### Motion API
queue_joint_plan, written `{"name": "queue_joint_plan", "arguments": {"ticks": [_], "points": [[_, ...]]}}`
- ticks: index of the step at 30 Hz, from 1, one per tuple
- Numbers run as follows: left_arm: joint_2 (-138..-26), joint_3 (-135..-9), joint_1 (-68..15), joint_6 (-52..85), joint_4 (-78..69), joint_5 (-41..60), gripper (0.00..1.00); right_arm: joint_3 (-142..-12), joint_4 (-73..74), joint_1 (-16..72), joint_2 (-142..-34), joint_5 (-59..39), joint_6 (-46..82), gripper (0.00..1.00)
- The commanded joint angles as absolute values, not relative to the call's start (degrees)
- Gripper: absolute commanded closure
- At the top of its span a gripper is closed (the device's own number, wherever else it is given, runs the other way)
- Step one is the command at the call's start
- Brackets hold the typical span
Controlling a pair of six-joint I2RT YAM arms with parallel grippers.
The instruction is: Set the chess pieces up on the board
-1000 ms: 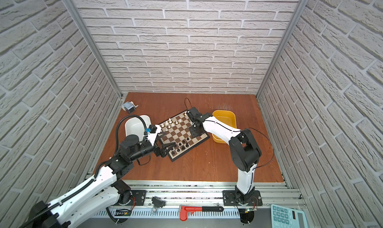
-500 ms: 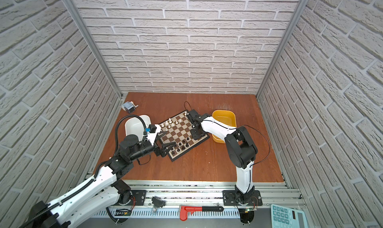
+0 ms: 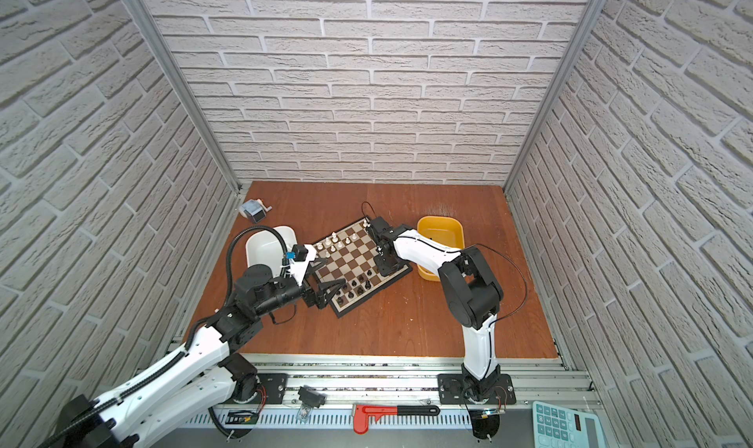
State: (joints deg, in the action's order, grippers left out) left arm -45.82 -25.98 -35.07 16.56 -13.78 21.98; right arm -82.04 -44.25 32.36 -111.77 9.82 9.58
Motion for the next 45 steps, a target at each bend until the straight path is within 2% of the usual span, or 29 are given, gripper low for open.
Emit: {"name": "queue_joint_plan", "arguments": {"ticks": [1, 17, 26, 34, 41, 45], "points": [[-45.8, -27.1, -35.2, 16.6, -17.3, 22.9, 0.02, -81.8, -43.9, 32.4, -112.5, 9.3, 9.2, 0.94], [-46.4, -27.2, -35.2, 17.0, -17.5, 23.5, 0.02, -81.7, -43.6, 32.1, -112.2, 7.3, 9.8, 0.8], [-46.6, -27.2, -35.2, 17.3, -17.6, 23.4, 0.02, -84.1, -43.3, 30.9, -107.6, 7.5, 11.9, 0.69], [-45.2, -27.1, -34.7, 18.5, -18.2, 19.4, 0.02, -85.3, -39.8, 21.5, -100.1, 11.6, 14.1, 0.62], [-49.9, -32.1, -34.5, 19.4, -17.9, 21.9, 0.02, -84.3, -36.7, 13.6, -105.9, 17.8, 13.5, 0.6], [-55.7, -34.3, -34.7, 22.6, -21.7, 22.9, 0.02, -84.4, -34.2, 10.5, -109.6, 15.8, 13.2, 0.59]]}}
